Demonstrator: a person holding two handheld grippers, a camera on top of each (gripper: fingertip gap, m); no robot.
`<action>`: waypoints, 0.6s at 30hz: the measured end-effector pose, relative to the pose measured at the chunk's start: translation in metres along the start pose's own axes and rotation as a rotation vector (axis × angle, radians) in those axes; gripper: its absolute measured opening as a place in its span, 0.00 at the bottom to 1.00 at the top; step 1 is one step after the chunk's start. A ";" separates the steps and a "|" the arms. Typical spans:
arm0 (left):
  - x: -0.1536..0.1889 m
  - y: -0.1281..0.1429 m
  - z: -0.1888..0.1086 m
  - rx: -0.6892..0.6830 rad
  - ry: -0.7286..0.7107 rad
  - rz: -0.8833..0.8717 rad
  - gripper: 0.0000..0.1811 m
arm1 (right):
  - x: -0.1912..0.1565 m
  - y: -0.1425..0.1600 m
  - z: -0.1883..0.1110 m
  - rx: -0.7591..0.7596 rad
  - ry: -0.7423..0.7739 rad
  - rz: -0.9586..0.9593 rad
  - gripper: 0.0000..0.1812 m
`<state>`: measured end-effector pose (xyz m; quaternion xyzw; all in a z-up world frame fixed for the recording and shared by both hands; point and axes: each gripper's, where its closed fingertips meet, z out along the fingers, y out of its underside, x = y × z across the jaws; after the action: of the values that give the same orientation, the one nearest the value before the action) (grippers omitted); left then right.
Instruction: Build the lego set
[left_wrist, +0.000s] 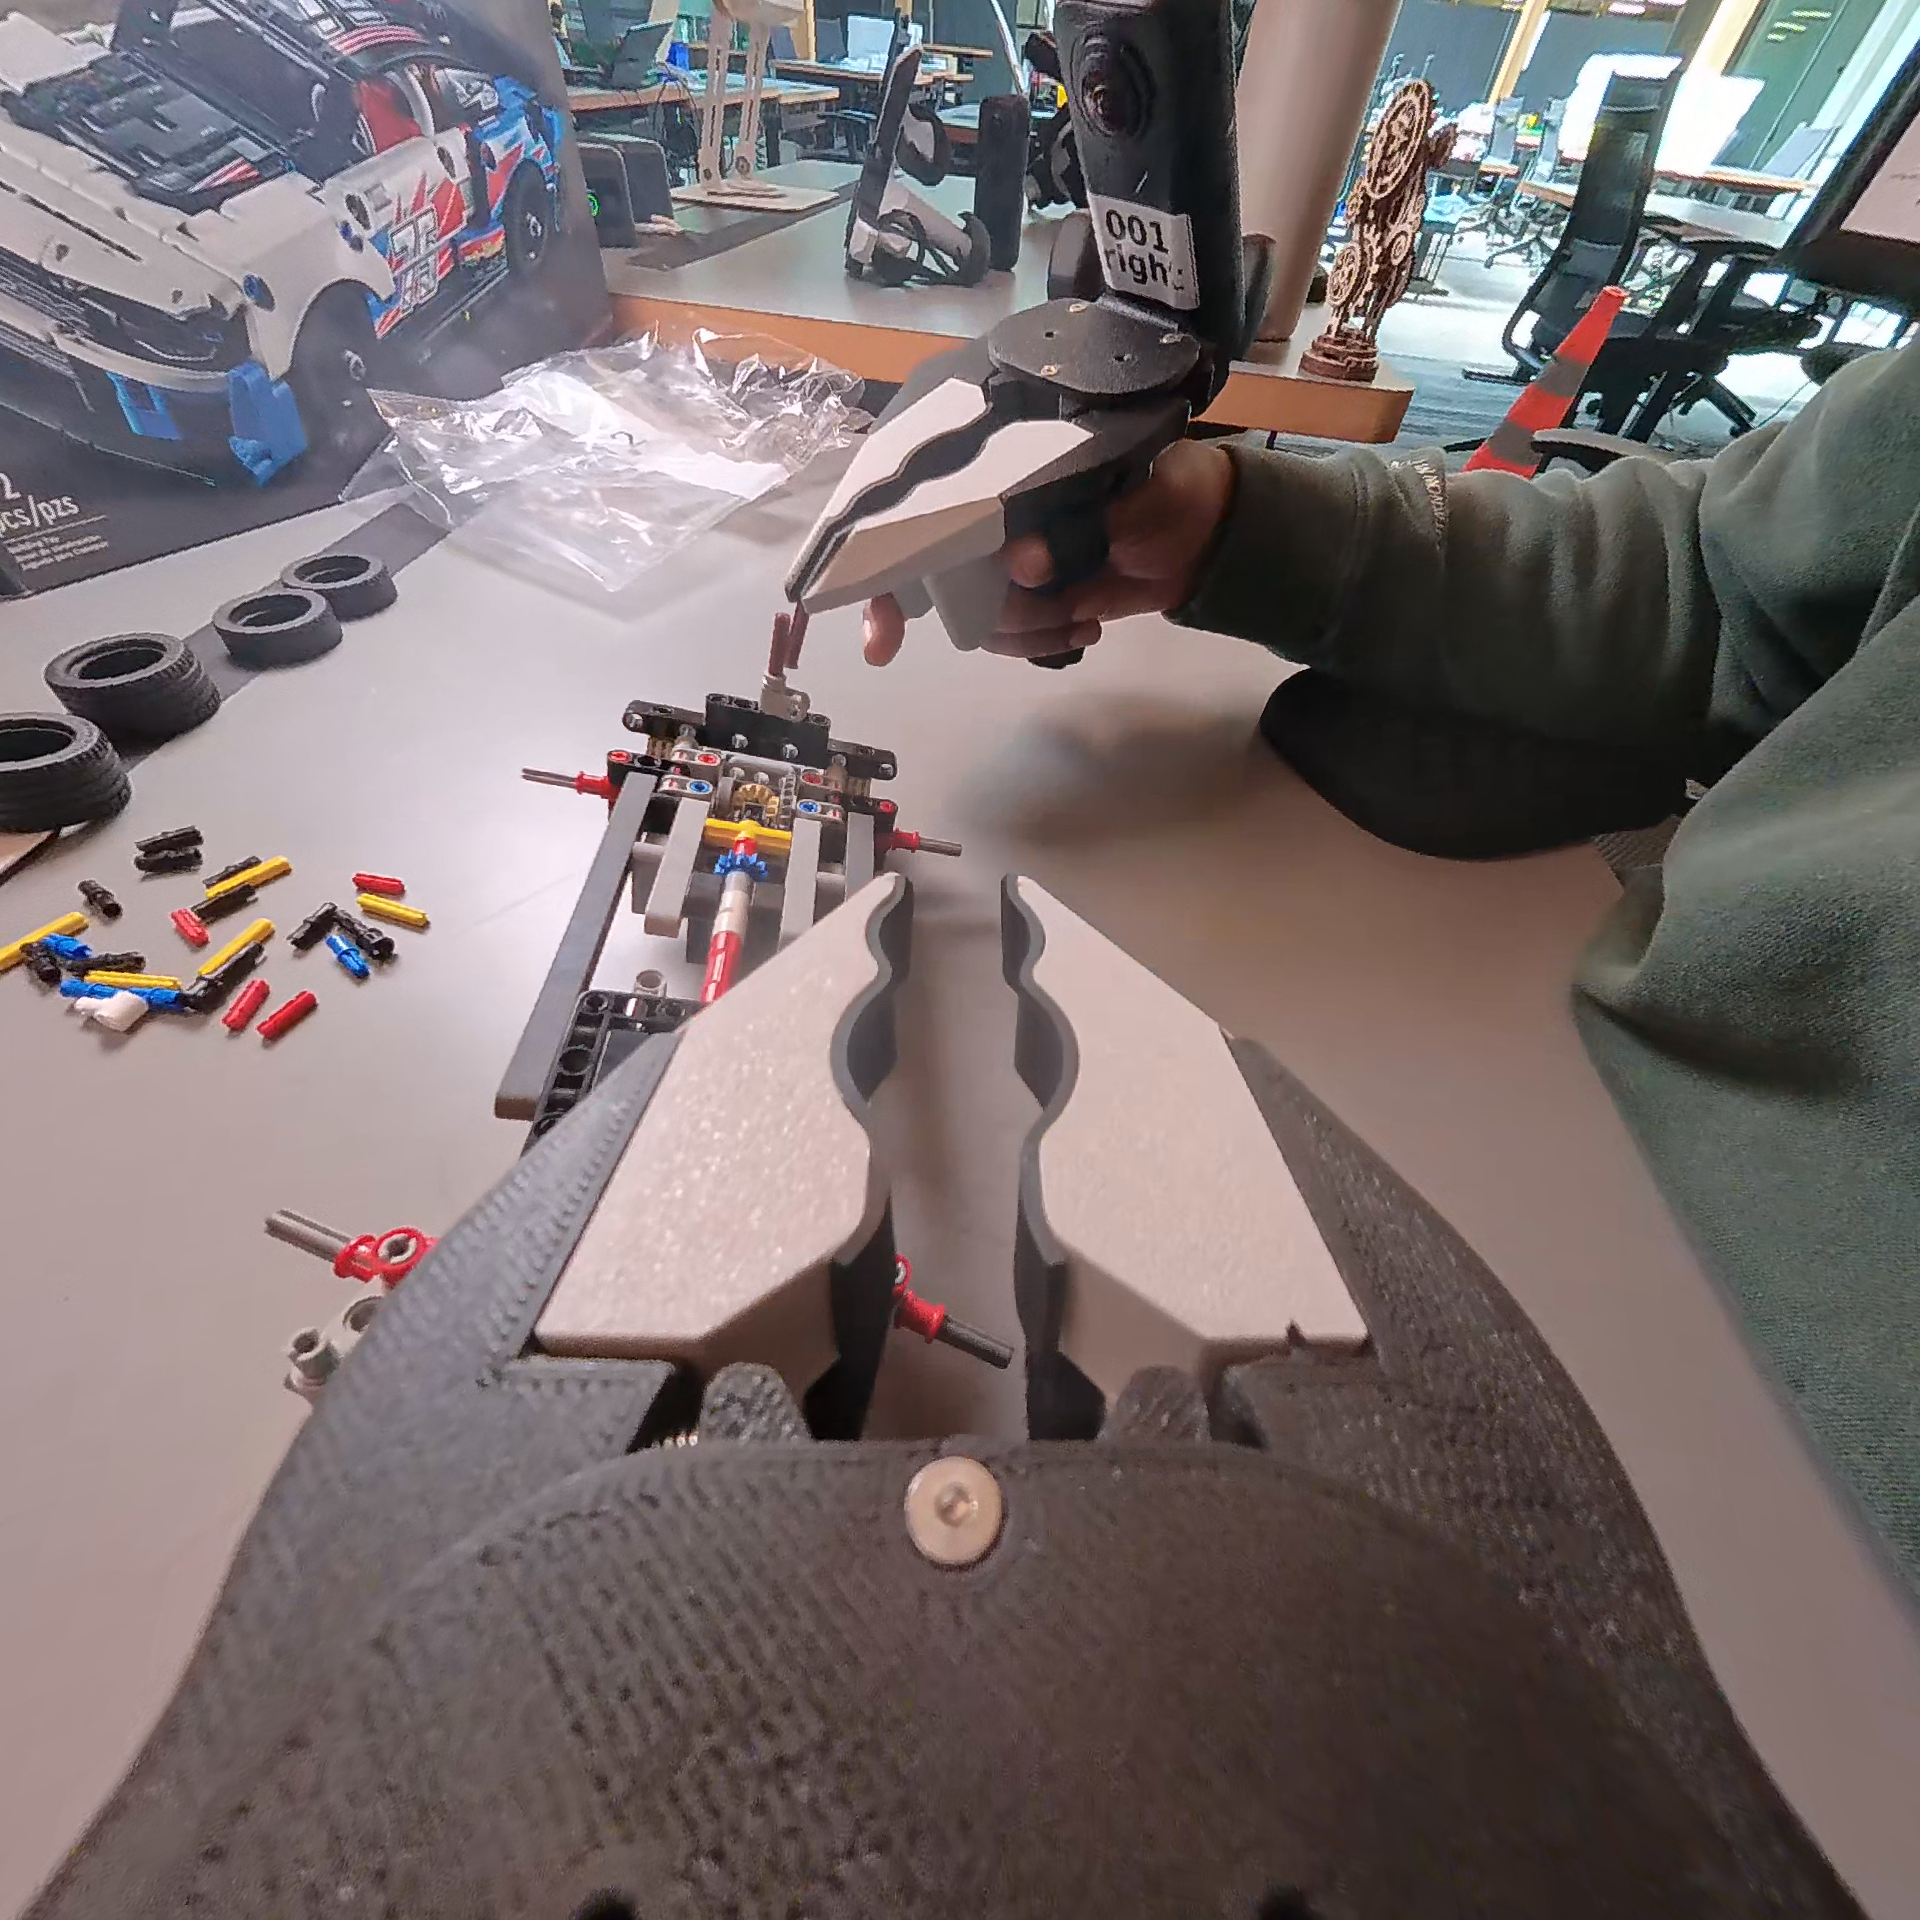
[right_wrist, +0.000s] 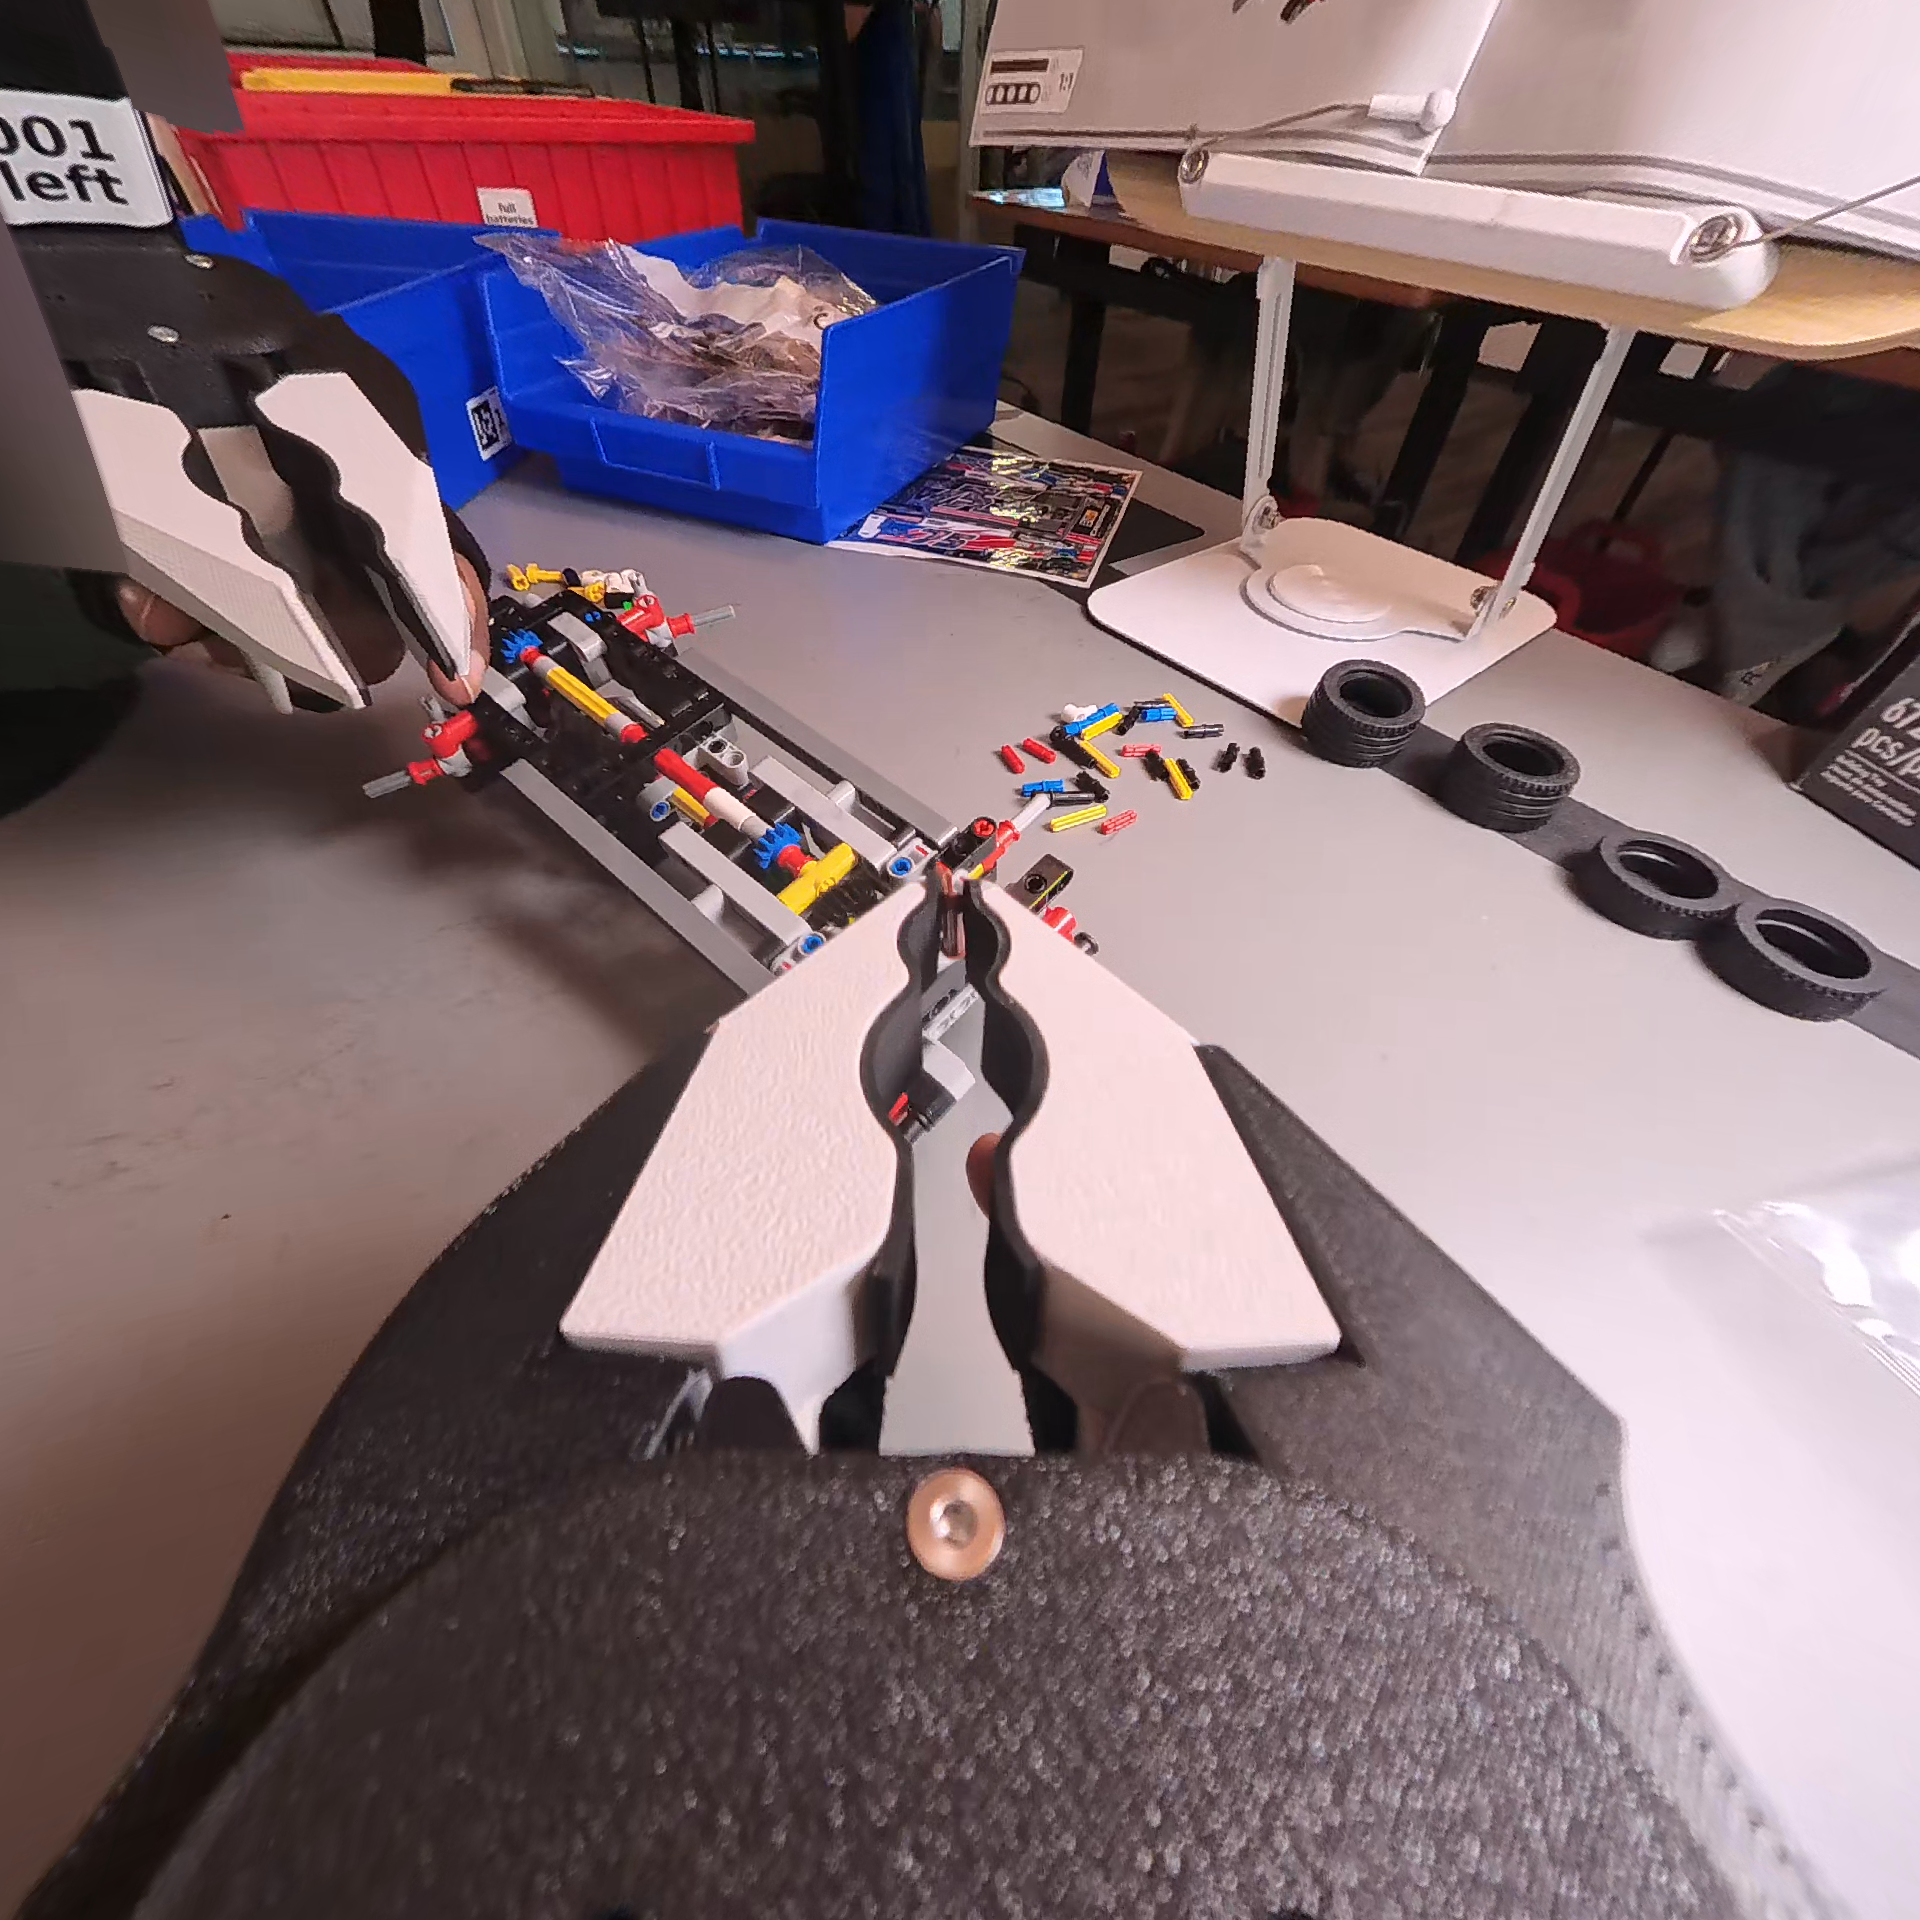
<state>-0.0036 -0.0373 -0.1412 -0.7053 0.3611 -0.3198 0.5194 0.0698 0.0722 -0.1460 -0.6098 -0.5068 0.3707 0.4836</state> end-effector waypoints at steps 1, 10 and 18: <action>0.000 0.000 0.000 -0.001 0.000 0.000 0.08 | 0.000 0.001 0.000 -0.002 0.001 0.002 0.00; -0.001 0.002 0.001 -0.003 0.006 -0.006 0.08 | 0.001 0.008 0.006 -0.021 0.004 0.002 0.00; 0.001 0.004 0.002 -0.007 0.015 -0.005 0.08 | 0.000 0.006 0.008 -0.011 0.010 -0.012 0.00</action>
<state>-0.0024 -0.0380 -0.1456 -0.7057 0.3643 -0.3250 0.5134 0.0638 0.0742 -0.1542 -0.6114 -0.5100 0.3618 0.4850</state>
